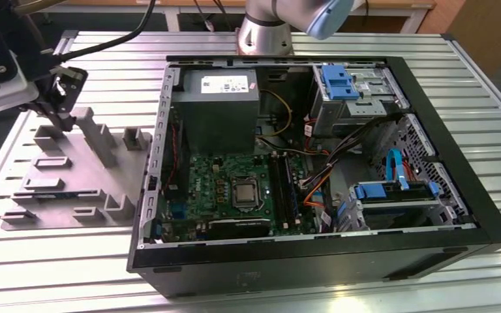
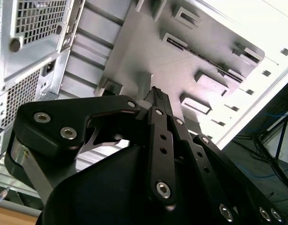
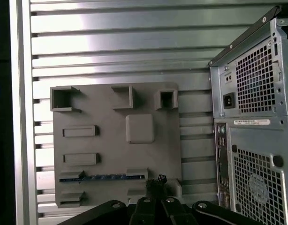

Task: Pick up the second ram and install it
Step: 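Reach for the second ram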

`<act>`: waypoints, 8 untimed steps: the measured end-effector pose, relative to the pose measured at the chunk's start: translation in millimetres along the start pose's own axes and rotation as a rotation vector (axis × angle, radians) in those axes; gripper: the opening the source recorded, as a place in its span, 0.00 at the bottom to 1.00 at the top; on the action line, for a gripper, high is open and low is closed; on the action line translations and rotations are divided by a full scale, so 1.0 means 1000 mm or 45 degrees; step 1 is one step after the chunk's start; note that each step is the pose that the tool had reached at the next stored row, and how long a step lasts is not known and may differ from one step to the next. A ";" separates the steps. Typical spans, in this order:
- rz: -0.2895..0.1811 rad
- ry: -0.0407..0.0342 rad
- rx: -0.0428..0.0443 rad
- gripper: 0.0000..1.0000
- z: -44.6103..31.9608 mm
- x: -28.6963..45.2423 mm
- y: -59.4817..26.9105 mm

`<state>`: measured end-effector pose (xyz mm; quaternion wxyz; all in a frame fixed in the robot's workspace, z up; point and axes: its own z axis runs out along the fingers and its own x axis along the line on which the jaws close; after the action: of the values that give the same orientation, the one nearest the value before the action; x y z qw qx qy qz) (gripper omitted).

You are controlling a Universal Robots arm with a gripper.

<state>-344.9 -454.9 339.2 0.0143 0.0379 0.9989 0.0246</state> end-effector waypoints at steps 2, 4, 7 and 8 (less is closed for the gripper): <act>0.000 0.0000 0.000 0.11 0.0020 0.0030 -0.0011; 0.000 0.0001 0.000 0.11 0.0039 0.0061 -0.0020; 0.000 0.0000 0.000 0.11 0.0065 0.0109 -0.0035; 0.000 0.0000 0.000 0.11 0.0073 0.0125 -0.0041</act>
<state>-357.4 -457.6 331.3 0.0143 0.0379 0.9989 0.0246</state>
